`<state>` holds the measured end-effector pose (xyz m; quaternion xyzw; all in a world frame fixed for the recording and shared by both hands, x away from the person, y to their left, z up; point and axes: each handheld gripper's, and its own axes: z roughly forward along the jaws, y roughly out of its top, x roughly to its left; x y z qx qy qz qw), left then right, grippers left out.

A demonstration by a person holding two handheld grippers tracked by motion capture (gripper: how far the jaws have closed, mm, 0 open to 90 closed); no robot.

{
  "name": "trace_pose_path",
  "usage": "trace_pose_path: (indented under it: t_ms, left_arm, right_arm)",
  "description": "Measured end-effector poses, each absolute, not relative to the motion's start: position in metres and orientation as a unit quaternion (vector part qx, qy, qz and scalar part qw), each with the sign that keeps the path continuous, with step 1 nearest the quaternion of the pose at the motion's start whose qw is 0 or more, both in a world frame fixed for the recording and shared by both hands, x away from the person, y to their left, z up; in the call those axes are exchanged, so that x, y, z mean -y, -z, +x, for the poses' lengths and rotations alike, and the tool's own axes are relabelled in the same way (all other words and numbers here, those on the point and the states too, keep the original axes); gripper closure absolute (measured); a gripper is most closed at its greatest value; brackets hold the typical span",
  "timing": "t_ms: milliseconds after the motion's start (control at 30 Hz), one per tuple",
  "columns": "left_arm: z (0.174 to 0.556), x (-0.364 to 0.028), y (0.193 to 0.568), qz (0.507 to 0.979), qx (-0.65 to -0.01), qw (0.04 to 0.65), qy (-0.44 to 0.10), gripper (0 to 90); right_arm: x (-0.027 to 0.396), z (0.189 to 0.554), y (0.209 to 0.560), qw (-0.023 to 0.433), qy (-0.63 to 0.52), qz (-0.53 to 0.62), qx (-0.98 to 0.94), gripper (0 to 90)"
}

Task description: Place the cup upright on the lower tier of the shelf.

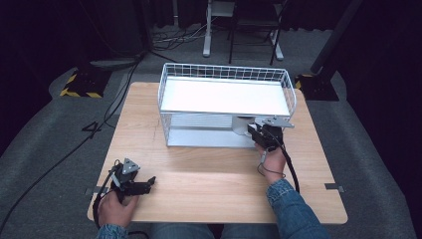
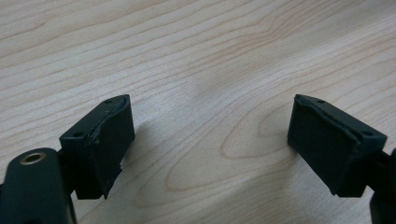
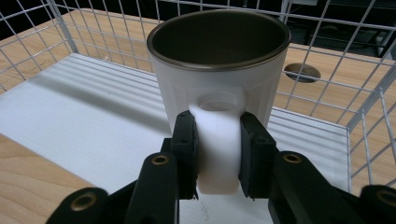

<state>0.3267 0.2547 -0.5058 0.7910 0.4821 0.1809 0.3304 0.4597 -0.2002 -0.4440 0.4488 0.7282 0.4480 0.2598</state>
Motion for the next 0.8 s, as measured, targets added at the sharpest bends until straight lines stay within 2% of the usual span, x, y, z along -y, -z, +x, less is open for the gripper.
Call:
trace_pose_path:
  t_ms: [267, 800]
  left_arm:
    - [0.3267, -0.2547, 0.5058, 0.791, -0.482, 0.33, -0.181, 15.0]
    - [0.3267, -0.2547, 0.5058, 0.791, -0.482, 0.33, -0.181, 15.0]
  right_arm:
    - [0.2016, 0.4589, 0.4458, 0.259, -0.434, 0.456, -0.733, 70.0]
    - [0.2005, 0.4523, 0.4399, 0.274, -0.431, 0.444, -0.736, 55.7]
